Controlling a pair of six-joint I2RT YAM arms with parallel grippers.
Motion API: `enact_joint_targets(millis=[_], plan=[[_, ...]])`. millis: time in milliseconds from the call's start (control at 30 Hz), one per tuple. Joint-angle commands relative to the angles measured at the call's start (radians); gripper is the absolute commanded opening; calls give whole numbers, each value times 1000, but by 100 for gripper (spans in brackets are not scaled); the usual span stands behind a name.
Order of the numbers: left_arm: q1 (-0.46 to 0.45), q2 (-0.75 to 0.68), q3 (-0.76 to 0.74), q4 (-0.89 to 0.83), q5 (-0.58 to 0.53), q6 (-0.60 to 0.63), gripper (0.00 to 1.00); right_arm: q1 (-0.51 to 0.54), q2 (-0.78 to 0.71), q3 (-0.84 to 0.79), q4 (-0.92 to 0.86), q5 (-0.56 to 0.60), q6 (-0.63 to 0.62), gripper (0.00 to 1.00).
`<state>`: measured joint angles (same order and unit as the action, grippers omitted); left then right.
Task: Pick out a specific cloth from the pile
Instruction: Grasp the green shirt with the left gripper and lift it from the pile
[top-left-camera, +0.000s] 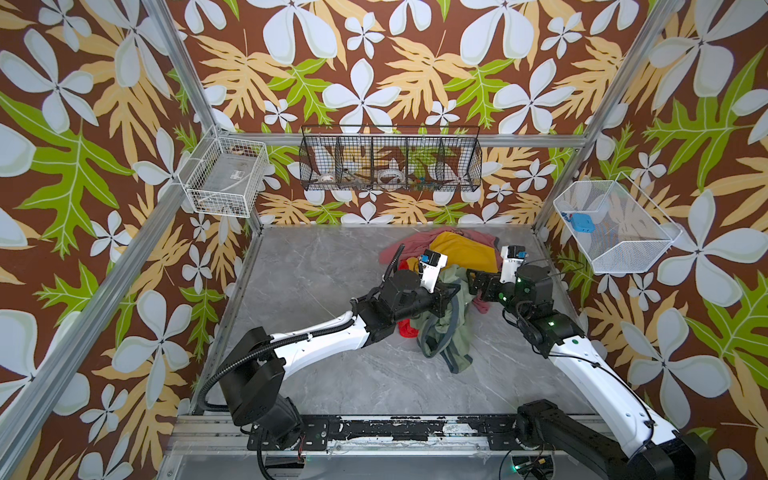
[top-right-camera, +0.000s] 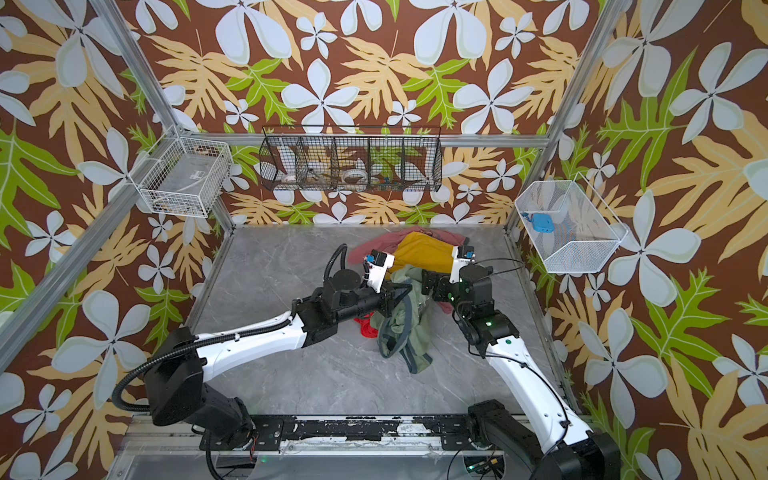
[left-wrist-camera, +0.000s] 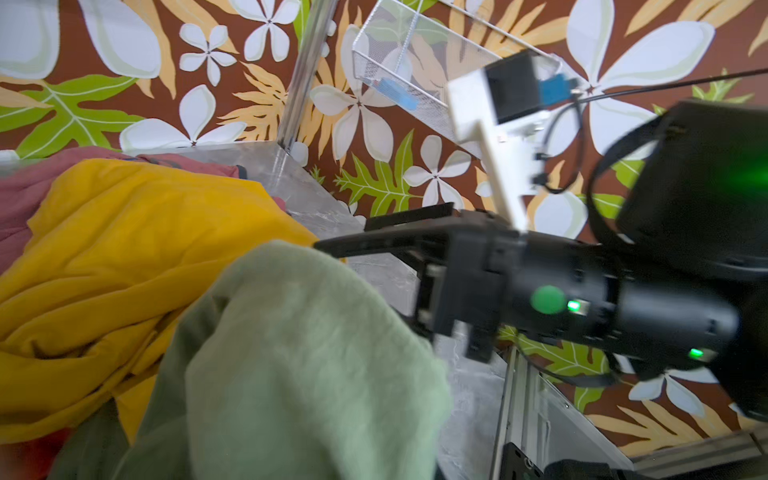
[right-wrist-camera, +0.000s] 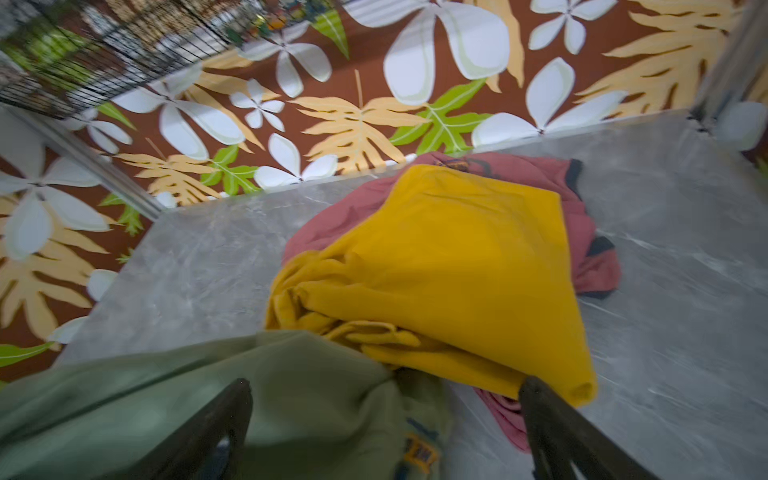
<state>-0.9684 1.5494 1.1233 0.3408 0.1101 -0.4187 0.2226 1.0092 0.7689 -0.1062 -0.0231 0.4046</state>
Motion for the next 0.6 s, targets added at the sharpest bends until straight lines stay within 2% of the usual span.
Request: enact_joint_targets(millis=[0, 167, 567], plan=[[-21, -35, 10, -55, -90, 21, 0, -15, -9, -33, 14, 67, 10, 99], [-32, -113, -10, -62, -147, 17, 0, -17, -37, -100, 62, 183, 31, 100], [-50, -220, 116, -190, -233, 138, 0, -19, -12, -100, 44, 191, 31, 100]])
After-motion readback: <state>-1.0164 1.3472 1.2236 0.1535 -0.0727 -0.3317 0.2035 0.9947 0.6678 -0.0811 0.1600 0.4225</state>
